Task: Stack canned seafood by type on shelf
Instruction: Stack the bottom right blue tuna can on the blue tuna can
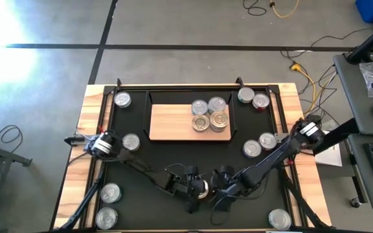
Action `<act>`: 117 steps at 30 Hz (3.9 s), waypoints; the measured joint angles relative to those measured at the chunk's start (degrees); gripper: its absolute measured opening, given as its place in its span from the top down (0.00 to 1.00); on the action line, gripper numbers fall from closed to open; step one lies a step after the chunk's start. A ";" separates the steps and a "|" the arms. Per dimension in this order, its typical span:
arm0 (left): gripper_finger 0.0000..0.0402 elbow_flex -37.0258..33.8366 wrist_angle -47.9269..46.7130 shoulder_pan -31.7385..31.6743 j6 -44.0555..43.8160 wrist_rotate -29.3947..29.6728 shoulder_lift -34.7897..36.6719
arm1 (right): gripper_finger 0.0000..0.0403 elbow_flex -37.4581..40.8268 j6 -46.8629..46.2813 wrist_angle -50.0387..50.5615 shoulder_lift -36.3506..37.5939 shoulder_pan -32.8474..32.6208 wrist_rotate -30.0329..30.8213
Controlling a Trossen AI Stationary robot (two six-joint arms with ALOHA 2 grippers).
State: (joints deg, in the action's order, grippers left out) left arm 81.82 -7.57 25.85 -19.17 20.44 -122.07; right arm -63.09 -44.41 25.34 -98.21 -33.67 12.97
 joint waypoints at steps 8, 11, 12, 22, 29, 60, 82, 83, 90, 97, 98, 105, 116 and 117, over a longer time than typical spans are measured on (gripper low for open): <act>0.04 -0.04 -6.70 -3.07 -4.54 12.55 11.28 | 0.92 -3.56 2.38 11.06 11.83 0.65 3.88; 0.06 -0.04 -6.78 -6.62 -5.44 13.36 14.40 | 0.92 -3.82 6.06 10.40 17.07 3.48 3.49; 0.06 -0.04 -6.80 -7.95 -5.35 13.60 14.82 | 0.92 -3.94 7.92 10.25 18.77 4.82 3.44; 0.05 -0.20 -7.58 -21.42 -5.80 12.00 14.50 | 0.92 -3.92 32.40 9.86 30.46 25.84 -4.50; 0.06 -0.20 -8.02 -28.80 -6.05 8.70 14.33 | 0.92 -3.81 44.88 9.24 26.35 41.48 -19.00; 0.01 -0.22 -3.53 -30.51 -4.16 7.11 7.56 | 0.92 -3.89 57.42 -1.62 8.57 56.74 -34.12; 0.01 -0.21 -11.41 -29.64 3.87 3.53 13.34 | 0.92 -3.61 59.45 1.28 8.15 57.52 -35.47; 0.01 -0.22 -11.34 -29.64 4.08 3.36 13.34 | 0.92 -3.59 59.43 1.34 8.15 57.52 -35.46; 0.01 -0.11 -8.50 -29.66 5.15 2.56 11.53 | 0.92 -4.05 57.90 2.56 9.35 57.57 -34.71; 0.01 -0.11 -4.01 -29.76 4.76 3.40 11.20 | 0.92 -4.79 57.69 1.97 12.16 57.68 -34.02; 0.01 -0.11 -2.84 -29.88 4.76 2.34 11.20 | 0.92 -4.83 57.72 1.51 12.28 57.68 -34.14; 0.01 -0.48 -1.15 -30.15 4.71 0.19 10.44 | 0.92 -3.62 57.05 -2.14 11.57 57.68 -36.95; 0.00 -0.45 -1.77 -30.36 4.12 2.61 8.41 | 0.92 -3.26 58.69 -2.81 7.75 57.68 -38.49; 0.00 -0.44 -2.02 -30.36 4.11 2.61 8.54 | 0.92 -3.27 58.69 -2.78 7.69 57.68 -38.53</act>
State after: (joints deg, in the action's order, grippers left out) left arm 81.38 -9.59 -4.51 -15.06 23.05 -113.53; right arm -66.36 14.28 22.56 -90.52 24.01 -25.56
